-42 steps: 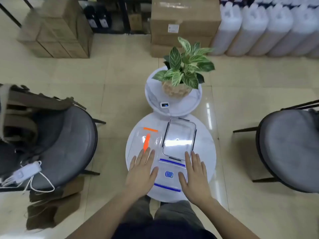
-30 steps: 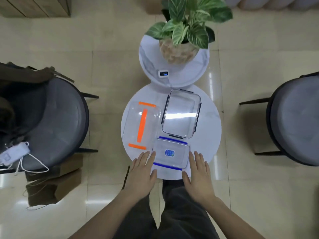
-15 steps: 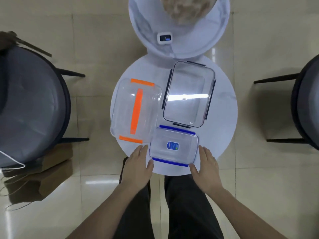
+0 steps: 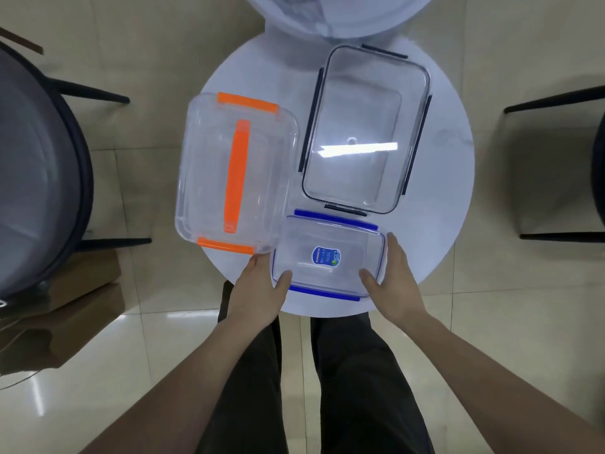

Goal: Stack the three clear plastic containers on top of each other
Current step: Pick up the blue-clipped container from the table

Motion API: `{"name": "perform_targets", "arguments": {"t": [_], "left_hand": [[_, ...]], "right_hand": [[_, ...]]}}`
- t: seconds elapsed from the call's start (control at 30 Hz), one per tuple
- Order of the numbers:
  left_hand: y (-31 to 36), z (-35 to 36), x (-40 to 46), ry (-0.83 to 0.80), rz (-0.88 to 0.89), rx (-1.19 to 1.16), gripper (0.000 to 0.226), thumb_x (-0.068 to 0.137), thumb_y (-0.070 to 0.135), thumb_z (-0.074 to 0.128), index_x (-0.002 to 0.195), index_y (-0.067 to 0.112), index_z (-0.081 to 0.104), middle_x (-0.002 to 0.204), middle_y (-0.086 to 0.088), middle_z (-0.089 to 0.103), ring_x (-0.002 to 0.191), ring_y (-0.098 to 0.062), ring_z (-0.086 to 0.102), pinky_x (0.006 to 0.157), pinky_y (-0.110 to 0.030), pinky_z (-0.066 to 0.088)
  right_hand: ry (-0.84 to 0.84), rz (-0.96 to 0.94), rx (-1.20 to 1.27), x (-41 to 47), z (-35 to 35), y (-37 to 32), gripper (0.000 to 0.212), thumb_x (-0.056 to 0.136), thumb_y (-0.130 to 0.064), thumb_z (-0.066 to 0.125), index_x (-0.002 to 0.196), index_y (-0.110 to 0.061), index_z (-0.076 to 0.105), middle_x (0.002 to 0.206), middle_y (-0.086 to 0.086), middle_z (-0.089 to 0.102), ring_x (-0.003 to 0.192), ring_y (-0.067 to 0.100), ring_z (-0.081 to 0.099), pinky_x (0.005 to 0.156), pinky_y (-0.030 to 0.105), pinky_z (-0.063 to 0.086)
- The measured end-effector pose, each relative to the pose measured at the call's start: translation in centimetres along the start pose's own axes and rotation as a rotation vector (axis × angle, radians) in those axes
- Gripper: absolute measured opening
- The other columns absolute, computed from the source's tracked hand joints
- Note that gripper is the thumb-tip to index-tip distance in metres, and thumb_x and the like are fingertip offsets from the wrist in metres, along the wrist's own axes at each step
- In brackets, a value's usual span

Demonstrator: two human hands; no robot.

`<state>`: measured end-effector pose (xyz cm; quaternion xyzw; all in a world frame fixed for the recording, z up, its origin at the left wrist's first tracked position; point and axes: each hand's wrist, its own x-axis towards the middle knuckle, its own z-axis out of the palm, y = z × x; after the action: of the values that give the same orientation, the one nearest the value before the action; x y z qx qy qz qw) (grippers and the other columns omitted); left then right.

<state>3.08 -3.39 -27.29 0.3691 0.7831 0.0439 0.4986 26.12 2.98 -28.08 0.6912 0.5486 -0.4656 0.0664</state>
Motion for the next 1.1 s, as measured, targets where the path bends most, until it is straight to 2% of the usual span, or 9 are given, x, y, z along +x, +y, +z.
{"name": "perform_targets", "arguments": {"t": [0.1, 0.17, 0.23, 0.3, 0.33, 0.47, 0.53, 0.73, 1.1], "left_hand": [[0.4, 0.5, 0.4, 0.020, -0.054, -0.141, 0.053, 0.094, 0.035, 0.065, 0.141, 0.020, 0.044, 0.134, -0.001, 0.060, 0.118, -0.018, 0.062, 0.094, -0.036, 0.053], [0.7, 0.7, 0.8, 0.019, -0.077, -0.227, 0.053, 0.092, 0.032, 0.068, 0.139, 0.021, 0.046, 0.132, -0.001, 0.062, 0.112, -0.014, 0.062, 0.092, -0.035, 0.054], [0.8, 0.8, 1.1, 0.012, -0.115, -0.286, 0.054, 0.090, 0.032, 0.070, 0.137, 0.020, 0.047, 0.130, 0.001, 0.062, 0.105, -0.009, 0.059, 0.084, -0.027, 0.052], [0.9, 1.0, 1.5, 0.011, -0.139, -0.316, 0.053, 0.089, 0.032, 0.071, 0.136, 0.020, 0.049, 0.127, 0.003, 0.062, 0.102, -0.008, 0.059, 0.076, -0.016, 0.049], [0.9, 1.2, 1.6, 0.015, -0.143, -0.326, 0.052, 0.089, 0.032, 0.072, 0.135, 0.021, 0.049, 0.126, 0.003, 0.062, 0.103, -0.009, 0.061, 0.074, -0.014, 0.048], [1.2, 1.8, 2.3, 0.047, -0.186, -0.318, 0.052, 0.087, 0.029, 0.075, 0.131, 0.020, 0.051, 0.126, -0.002, 0.065, 0.104, -0.015, 0.063, 0.087, -0.034, 0.054], [1.3, 2.0, 2.6, 0.071, -0.238, -0.311, 0.052, 0.085, 0.027, 0.077, 0.129, 0.018, 0.053, 0.125, -0.005, 0.065, 0.108, -0.022, 0.065, 0.091, -0.039, 0.054], [1.2, 2.2, 2.8, 0.110, -0.284, -0.316, 0.054, 0.082, 0.027, 0.080, 0.127, 0.017, 0.053, 0.122, -0.005, 0.065, 0.099, -0.017, 0.061, 0.090, -0.040, 0.055], [1.4, 2.7, 2.8, 0.112, -0.332, -0.357, 0.054, 0.082, 0.027, 0.081, 0.127, 0.020, 0.052, 0.111, 0.005, 0.059, 0.095, -0.014, 0.058, 0.090, -0.043, 0.057]], "right_hand": [[-0.025, 0.038, 0.052, 0.2, 0.1, 0.2, 0.084, 0.090, -0.030, 0.068, 0.154, -0.024, 0.015, 0.153, -0.001, 0.039, 0.135, 0.019, 0.044, 0.103, 0.046, 0.049], [-0.025, 0.051, 0.093, 0.4, 0.2, 0.3, 0.082, 0.087, -0.033, 0.071, 0.151, -0.028, 0.020, 0.146, -0.002, 0.045, 0.128, 0.019, 0.052, 0.097, 0.046, 0.054], [-0.032, 0.068, 0.153, 0.5, 0.5, 0.5, 0.077, 0.084, -0.033, 0.074, 0.145, -0.030, 0.027, 0.135, -0.006, 0.053, 0.116, 0.016, 0.059, 0.088, 0.036, 0.059], [-0.039, 0.084, 0.202, 0.8, 0.7, 0.4, 0.073, 0.083, -0.031, 0.076, 0.141, -0.029, 0.031, 0.127, -0.010, 0.055, 0.109, 0.013, 0.061, 0.078, 0.022, 0.055], [-0.038, 0.091, 0.214, 0.9, 0.8, 0.3, 0.071, 0.083, -0.030, 0.076, 0.140, -0.028, 0.033, 0.125, -0.011, 0.055, 0.107, 0.013, 0.061, 0.076, 0.021, 0.054], [-0.033, 0.191, 0.226, 1.5, 1.1, 0.3, 0.065, 0.083, -0.023, 0.076, 0.137, -0.022, 0.039, 0.125, -0.002, 0.059, 0.105, 0.018, 0.061, 0.089, 0.042, 0.057], [-0.023, 0.234, 0.220, 1.8, 1.2, 0.3, 0.064, 0.083, -0.019, 0.077, 0.137, -0.020, 0.041, 0.127, 0.002, 0.060, 0.100, 0.017, 0.059, 0.092, 0.045, 0.055], [-0.021, 0.263, 0.196, 1.8, 1.2, 0.1, 0.063, 0.084, -0.021, 0.076, 0.136, -0.019, 0.042, 0.127, 0.003, 0.060, 0.097, 0.015, 0.056, 0.093, 0.045, 0.055], [-0.070, 0.319, 0.161, 2.2, 0.8, -0.1, 0.057, 0.085, -0.022, 0.075, 0.133, -0.016, 0.046, 0.126, 0.006, 0.060, 0.098, 0.017, 0.056, 0.095, 0.046, 0.054]]}}
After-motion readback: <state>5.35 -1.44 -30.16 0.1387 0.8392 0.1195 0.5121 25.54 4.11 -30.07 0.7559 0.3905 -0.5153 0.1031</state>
